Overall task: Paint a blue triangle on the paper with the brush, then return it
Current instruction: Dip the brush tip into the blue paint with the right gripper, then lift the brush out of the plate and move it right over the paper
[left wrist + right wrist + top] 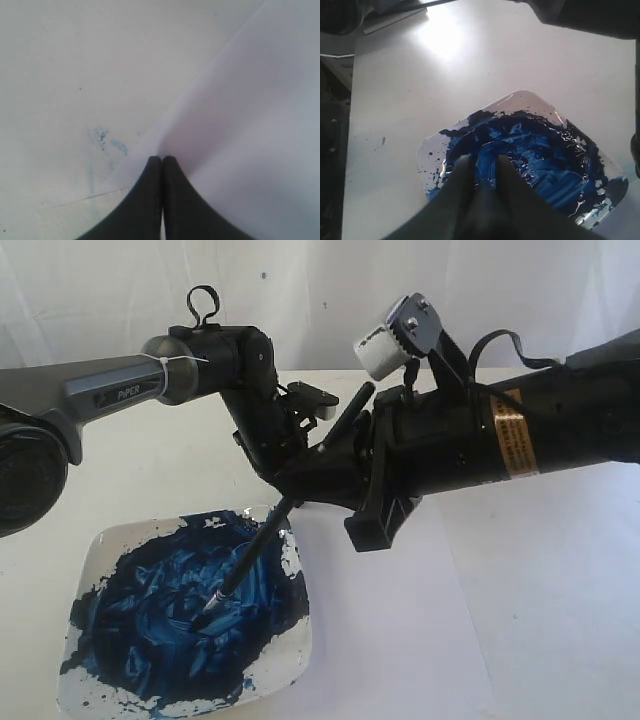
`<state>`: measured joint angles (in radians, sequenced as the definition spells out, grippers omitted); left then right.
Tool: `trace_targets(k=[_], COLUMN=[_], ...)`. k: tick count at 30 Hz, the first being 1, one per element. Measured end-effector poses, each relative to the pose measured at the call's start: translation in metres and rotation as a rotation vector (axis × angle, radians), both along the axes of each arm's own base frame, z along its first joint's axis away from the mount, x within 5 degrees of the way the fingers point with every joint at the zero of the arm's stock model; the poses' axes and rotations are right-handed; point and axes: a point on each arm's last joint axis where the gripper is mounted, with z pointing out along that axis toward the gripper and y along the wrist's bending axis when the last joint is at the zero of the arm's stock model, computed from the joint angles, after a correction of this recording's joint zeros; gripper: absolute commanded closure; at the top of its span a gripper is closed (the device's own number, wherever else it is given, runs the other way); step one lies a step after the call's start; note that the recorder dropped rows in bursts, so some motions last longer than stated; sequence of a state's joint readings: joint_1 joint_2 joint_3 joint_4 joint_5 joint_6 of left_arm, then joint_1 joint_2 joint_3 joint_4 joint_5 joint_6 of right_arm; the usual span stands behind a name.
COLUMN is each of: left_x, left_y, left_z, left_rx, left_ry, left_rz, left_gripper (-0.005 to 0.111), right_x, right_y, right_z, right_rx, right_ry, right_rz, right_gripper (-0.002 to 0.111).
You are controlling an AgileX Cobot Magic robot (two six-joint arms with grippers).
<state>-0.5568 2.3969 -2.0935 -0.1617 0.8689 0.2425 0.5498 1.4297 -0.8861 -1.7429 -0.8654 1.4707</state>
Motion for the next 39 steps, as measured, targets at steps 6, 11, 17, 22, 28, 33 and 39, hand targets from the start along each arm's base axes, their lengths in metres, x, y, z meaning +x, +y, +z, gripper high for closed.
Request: trace_targets(k=[6,11,17,22,28,33,39], left_x=[0.000,0.000,0.000,0.000,0.000,0.000,0.000], left_y=[0.000,0.000,0.000,0.000,0.000,0.000,0.000], left_z=[0.000,0.000,0.000,0.000,0.000,0.000,0.000], left_rx=[0.000,0.000,0.000,0.000,0.000,0.000,0.000], left_ry=[0.000,0.000,0.000,0.000,0.000,0.000,0.000], left_rz=[0.000,0.000,0.000,0.000,0.000,0.000,0.000], left_gripper=[0.107,0.107,0.107,0.107,0.107,0.107,0.107], right_x=[-0.002,-0.009,-0.008,0.001,0.009,0.008,-0.006], right_y=[-0.001,-0.005,-0.007,-0.009,-0.012,-0.015,-0.026], right_z=[-0.003,-0.019,-0.023,-0.025,-0.025,-0.018,0.014], right_rx=[-0.005,-0.034,-0.050,-0.074,-0.087,-0.081,-0.014], right_ry=[0.046,0.104,0.103,0.067,0.049,0.015,-0.077], right_rz=[-0.015,-0.021,-0.039,-0.139,-0.237,-0.273,-0.300], right_gripper=[0.108,0.108,0.108,0.108,0.108,0.108,0.108])
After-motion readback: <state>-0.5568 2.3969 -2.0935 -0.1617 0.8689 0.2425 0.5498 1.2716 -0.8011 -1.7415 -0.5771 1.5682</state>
